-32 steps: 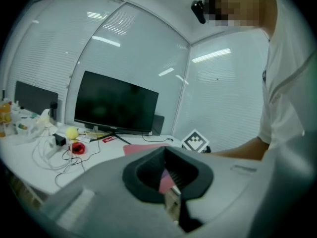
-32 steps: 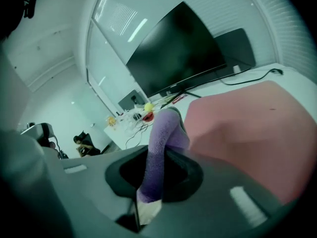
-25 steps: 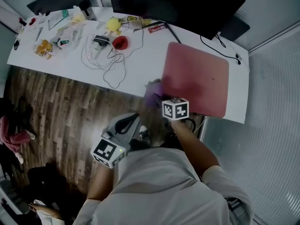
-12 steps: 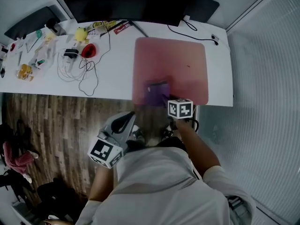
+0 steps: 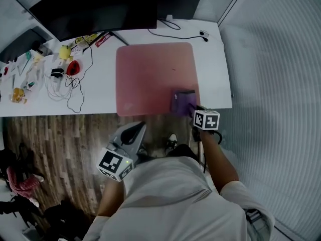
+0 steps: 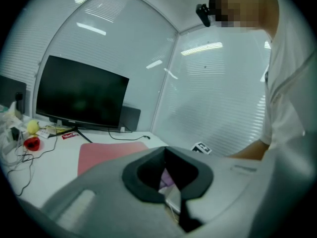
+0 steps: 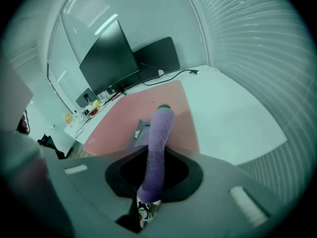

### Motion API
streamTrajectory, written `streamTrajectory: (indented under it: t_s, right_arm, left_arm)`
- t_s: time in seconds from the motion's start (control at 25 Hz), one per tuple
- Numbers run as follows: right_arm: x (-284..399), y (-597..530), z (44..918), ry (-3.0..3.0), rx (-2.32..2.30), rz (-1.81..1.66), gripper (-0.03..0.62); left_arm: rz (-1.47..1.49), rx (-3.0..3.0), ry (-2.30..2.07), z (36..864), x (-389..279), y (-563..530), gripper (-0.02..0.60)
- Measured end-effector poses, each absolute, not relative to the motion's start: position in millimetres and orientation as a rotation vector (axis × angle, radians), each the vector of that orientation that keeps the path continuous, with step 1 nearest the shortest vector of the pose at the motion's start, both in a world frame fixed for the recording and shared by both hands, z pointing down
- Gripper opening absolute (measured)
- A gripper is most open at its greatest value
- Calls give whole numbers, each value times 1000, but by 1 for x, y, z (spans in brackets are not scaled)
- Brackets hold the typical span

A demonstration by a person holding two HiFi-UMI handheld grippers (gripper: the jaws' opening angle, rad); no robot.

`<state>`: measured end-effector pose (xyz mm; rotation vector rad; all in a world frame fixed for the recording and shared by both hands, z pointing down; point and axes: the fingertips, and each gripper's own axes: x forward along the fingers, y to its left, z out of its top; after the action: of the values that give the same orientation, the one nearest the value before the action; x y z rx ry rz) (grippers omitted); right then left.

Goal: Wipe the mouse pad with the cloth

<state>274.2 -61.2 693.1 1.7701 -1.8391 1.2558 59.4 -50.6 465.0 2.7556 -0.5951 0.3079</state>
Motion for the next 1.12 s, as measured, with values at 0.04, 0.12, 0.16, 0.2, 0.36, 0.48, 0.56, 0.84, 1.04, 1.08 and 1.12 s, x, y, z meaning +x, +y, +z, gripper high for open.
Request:
streamTrajectory:
  t_s: [0.04,0.12,0.16,0.2,0.36,0.48,0.56,0.84,1.04,1.08,1.12]
  right_arm:
    - [287,-55,693,-1825,1791,1250,51]
    - [312,-43,693,-1793,1832,1241,49]
    - [323,-37,692,-1777,1855,1238,49]
    - [334,-31,690,-1762,1879,1235,49]
    - [360,-15,670,-1789,1994,1222,49]
    - [366,-9,637,-1857,2084,1137,49]
    - [365,-9,614,-1891,2137,1062,49]
    - [330,-31,527,-2053,2208,801,44]
    - [280,-60,452,-2213,2126,508,44]
    - [270,-66,438,-2237,2105,446,44]
    - [260,-73,425,-2260,2085,393,43]
  left_arm:
    - [307,2757,-587,465,68,-49,2]
    - [306,2769,-564,464,84,-46,2]
    - [305,2779,-549,463,92,-44,2]
    - [304,2790,-535,460,99,-42,2]
    - [289,2839,-493,442,120,-41,2]
    - [281,2859,-485,429,120,-43,2]
    - [277,2874,-491,421,114,-45,2]
    - [208,2959,-596,379,82,-69,2]
    - [160,2990,-734,355,46,-90,2]
    - [155,2995,-759,352,38,-94,2]
    - [148,3000,-785,349,31,-98,2]
